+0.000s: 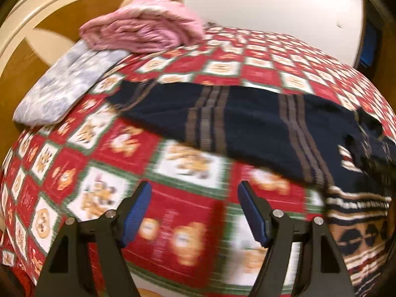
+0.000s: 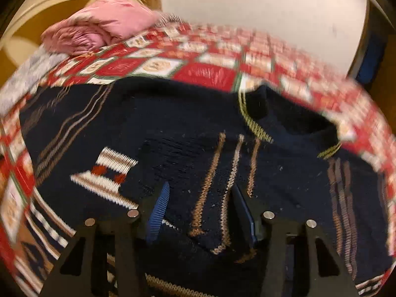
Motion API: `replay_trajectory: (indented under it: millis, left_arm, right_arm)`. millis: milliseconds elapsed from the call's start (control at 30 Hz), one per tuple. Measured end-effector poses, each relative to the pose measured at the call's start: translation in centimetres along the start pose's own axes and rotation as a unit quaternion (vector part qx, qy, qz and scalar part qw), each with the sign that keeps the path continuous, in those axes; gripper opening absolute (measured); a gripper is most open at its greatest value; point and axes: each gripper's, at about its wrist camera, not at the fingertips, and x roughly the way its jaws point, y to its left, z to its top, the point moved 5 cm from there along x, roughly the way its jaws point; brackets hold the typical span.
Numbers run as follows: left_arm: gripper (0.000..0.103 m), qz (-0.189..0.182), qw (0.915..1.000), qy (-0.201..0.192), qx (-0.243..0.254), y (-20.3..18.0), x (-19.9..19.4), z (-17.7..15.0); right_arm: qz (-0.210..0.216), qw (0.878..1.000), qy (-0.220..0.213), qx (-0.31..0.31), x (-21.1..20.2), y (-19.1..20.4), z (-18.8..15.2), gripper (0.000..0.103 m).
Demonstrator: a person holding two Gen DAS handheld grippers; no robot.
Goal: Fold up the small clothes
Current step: 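Move the left tool to the other sleeve cuff and close on it, then carry the held sleeve across the sweater body toward the right tool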
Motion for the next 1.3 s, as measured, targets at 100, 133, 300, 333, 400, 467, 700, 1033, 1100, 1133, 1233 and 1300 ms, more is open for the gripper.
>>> replay_trajectory:
  millis: [100,133,300,333,400,467,700,1033,1100,1133,1233,1300]
  left_arm:
    - [0.075,0.025,0.9991,0.009,-0.034,3.3,1.5,0.5]
    - [0.075,0.033,0.9982,0.013,-0.049,4.2,2.0,0.6]
    - [0.075,0.063,0.9869,0.018,-0.148,9.7,4.0,2.6]
    - [0.075,0.067,0.9848,0.015,-0.159,10.5,4.3,3.3]
    - [0.075,0.081,0.9831,0.009,-0.164,11.2,5.0,4.5]
    - [0.075,0.080,0.9828,0.005,-0.166,11.6,6.1,6.0]
    - [0.071,0.069,0.9745,0.015,-0.213,13.9,9.9,8.9]
    - [0.059,0.054,0.9681,0.005,-0.245,15.0,12.7,10.5]
    - [0.059,0.041,0.9662,0.000,-0.255,15.0,13.0,11.0]
    - [0.052,0.034,0.9646,0.000,-0.261,15.0,13.2,11.1]
    - [0.015,0.037,0.9668,0.020,-0.252,14.3,14.4,11.1]
    - [0.008,0.044,0.9701,0.014,-0.238,13.7,14.4,11.1]
  right_arm:
    - [0.016,1.000,-0.006,0.014,-0.7,-0.3,-0.5,0.051]
    - [0.020,1.000,-0.010,0.016,-0.8,-0.3,-0.7,0.051]
    - [0.018,0.999,-0.031,0.022,-1.0,-0.3,-1.3,0.051]
    - [0.009,0.999,-0.031,0.015,-0.8,0.0,-1.2,0.051]
    - [-0.011,0.999,-0.038,-0.001,-0.7,0.7,-1.0,0.051]
    - [-0.024,0.999,-0.042,-0.010,-0.8,0.9,-1.0,0.051]
    - [0.000,0.999,-0.043,0.014,-0.7,-0.1,-1.1,0.051]
    - [-0.015,0.999,-0.048,0.004,-0.7,0.3,-1.1,0.051]
    - [-0.015,0.999,-0.048,0.004,-0.7,0.3,-1.1,0.051]
    - [-0.015,0.999,-0.048,0.004,-0.7,0.3,-1.1,0.051]
    - [-0.014,0.999,-0.048,0.005,-0.7,0.2,-1.1,0.051]
    - [-0.013,0.999,-0.048,0.006,-0.7,0.2,-1.1,0.051]
